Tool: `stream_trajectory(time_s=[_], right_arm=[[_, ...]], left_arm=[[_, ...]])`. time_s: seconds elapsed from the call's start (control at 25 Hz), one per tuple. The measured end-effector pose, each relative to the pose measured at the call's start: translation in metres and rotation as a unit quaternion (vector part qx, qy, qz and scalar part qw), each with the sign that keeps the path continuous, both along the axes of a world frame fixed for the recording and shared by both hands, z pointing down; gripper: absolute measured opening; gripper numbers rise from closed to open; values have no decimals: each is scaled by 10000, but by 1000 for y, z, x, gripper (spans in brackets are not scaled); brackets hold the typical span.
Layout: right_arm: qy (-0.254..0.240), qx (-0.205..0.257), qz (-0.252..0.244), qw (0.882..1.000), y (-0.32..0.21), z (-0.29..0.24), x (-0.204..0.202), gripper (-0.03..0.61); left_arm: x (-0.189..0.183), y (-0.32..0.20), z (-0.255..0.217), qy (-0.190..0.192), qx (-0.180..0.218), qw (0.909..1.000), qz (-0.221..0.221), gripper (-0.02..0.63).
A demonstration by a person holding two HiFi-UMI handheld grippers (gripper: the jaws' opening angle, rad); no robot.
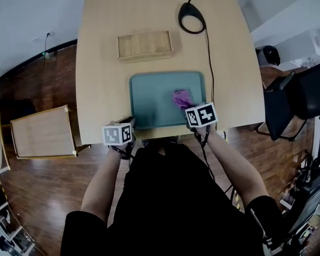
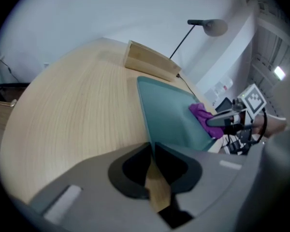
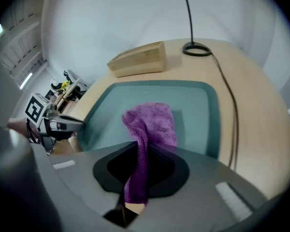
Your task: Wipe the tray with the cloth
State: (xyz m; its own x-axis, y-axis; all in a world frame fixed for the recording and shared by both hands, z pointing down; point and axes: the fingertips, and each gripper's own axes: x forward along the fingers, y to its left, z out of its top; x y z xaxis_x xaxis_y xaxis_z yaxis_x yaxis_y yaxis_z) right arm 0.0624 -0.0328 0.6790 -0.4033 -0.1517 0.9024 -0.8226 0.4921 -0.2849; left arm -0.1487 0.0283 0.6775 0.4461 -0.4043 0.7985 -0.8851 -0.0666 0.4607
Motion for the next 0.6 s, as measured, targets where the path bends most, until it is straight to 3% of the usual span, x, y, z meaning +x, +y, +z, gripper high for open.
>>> stream_trajectory(time_s=[0.08, 0.16, 0.32, 0.6], right_arm=[[193, -29, 100, 9998, -5, 0, 41, 51], [78, -216, 138, 9996, -4, -1, 60, 51], [-453, -637, -16, 9969, 14, -2, 47, 51], [-260, -390, 110, 9988, 21, 4, 21, 51]], left_arm=[[1, 0, 0, -42, -24, 10000, -21, 54], [1, -1, 0, -64, 5, 10000, -19, 54], [-3, -2, 2, 31, 35, 9998, -195, 46], [-2, -2, -1, 15, 76, 9997, -251, 44]])
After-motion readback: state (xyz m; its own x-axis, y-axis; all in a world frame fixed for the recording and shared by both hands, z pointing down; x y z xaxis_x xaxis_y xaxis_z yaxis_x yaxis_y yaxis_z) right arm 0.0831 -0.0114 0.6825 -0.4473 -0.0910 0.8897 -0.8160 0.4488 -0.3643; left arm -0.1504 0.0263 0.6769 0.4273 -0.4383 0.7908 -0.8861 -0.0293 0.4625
